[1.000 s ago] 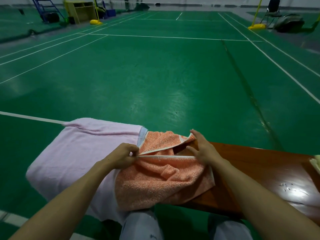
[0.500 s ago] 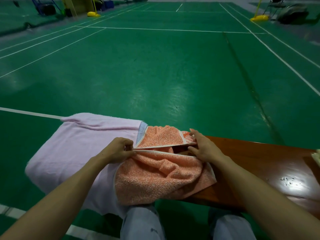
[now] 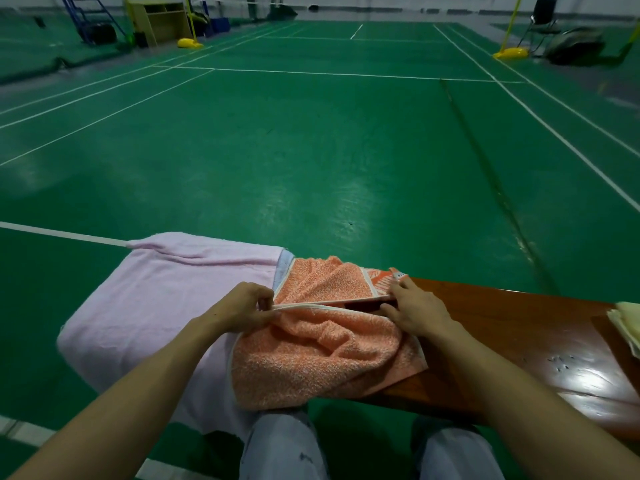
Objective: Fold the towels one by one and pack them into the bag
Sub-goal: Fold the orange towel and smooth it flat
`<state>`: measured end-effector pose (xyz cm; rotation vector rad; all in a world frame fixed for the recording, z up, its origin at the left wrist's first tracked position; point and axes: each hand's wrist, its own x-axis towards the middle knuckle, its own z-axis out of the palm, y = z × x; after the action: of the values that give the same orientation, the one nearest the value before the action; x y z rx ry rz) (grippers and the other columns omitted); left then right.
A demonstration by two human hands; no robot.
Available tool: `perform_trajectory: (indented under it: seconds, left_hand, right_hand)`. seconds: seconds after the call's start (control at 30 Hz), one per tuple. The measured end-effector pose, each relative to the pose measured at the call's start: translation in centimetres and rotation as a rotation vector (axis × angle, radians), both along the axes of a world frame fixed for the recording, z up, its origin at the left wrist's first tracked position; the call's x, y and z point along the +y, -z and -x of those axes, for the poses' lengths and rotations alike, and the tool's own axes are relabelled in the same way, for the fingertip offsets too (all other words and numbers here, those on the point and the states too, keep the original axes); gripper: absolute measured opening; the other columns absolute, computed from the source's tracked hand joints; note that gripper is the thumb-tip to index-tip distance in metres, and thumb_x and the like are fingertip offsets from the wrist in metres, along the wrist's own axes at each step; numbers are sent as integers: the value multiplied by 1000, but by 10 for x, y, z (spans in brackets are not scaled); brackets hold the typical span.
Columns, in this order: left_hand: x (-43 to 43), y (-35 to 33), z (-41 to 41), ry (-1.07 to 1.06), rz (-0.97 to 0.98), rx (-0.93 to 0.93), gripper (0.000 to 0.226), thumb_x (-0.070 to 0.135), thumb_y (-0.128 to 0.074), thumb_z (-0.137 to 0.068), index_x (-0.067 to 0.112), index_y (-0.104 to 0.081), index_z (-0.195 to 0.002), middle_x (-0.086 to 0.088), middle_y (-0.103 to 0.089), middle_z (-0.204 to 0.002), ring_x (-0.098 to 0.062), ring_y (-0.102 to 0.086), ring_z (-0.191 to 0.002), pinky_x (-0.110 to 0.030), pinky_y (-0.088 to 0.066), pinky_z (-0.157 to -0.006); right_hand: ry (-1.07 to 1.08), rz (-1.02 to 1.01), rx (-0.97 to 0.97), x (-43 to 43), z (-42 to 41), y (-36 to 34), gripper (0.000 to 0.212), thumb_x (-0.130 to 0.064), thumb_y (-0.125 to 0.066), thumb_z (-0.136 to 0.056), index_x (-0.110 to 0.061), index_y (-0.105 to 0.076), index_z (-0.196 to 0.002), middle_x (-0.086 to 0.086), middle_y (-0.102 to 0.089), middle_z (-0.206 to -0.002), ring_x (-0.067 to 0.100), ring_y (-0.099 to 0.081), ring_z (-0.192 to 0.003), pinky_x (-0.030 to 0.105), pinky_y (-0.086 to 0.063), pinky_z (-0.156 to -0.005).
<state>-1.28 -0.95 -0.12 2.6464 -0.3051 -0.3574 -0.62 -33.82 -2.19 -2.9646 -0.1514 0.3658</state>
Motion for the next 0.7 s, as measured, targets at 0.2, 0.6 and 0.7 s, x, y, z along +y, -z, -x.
perform_trajectory:
  seconds: [0.2,0.6,0.7]
  left_hand:
    - [-1,4,0,-29,-7,-9,19,29,-70,-86,19,-61,-71,-3,-67,-84,-18,-61,-80,-19,-48,-67]
    - [-6,8,1,-35,-16,-25,21,30,-69,-86,25,-59,-69,-3,-67,-83,-18,-62,-78,-25,-52,-71]
    - [-5,6,2,-39,6,-31,21,29,-70,-86,26,-58,-68,-3,-67,-83,-18,-62,-79,-21,-50,-69]
  right_hand:
    - [-29,32,-29,-8,9,-3,50,-50,-41,-100,-20,-40,-140,-6,-28,-157,26,-55,-121,42,-46,-95]
    - [62,26,44,-36,18,-3,55,-57,-42,-97,-26,-38,-142,-5,-29,-156,26,-51,-126,49,-48,-99]
    - [35,41,37,-39,26,-5,52,-57,-39,-98,-28,-41,-141,-8,-23,-159,22,-50,-127,45,-48,-98]
